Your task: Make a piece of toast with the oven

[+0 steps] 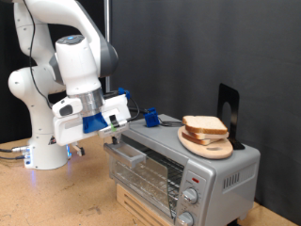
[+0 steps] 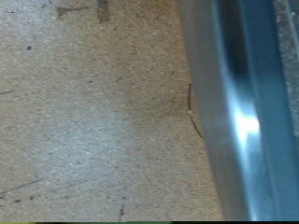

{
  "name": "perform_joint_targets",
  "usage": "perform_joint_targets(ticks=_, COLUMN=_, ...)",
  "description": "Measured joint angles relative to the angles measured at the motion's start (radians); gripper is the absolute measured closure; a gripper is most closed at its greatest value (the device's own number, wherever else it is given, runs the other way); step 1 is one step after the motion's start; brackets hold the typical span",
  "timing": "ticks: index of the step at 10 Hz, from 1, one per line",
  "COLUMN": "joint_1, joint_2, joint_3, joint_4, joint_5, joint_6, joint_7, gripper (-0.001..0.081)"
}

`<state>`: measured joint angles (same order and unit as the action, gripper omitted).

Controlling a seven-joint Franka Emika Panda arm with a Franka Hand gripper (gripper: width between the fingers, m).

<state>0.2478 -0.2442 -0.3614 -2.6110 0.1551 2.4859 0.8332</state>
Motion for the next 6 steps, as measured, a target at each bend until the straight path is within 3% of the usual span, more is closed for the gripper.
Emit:
perform_joint_targets(ticks=4, joint_1=-0.048, joint_2=0.021, joint_3=-0.001, joint_4=-0.002, joint_5=-0.068, joint_6=-0.004, joint_7=0.021, gripper=-0.0002)
perform_joint_targets(ticks=6, joint_1=-0.076, joint_2=0.042, joint_3=0.003, joint_4=0.001, joint_5=-0.156, joint_6=0.006, joint_7=0.121, gripper=-0.0002)
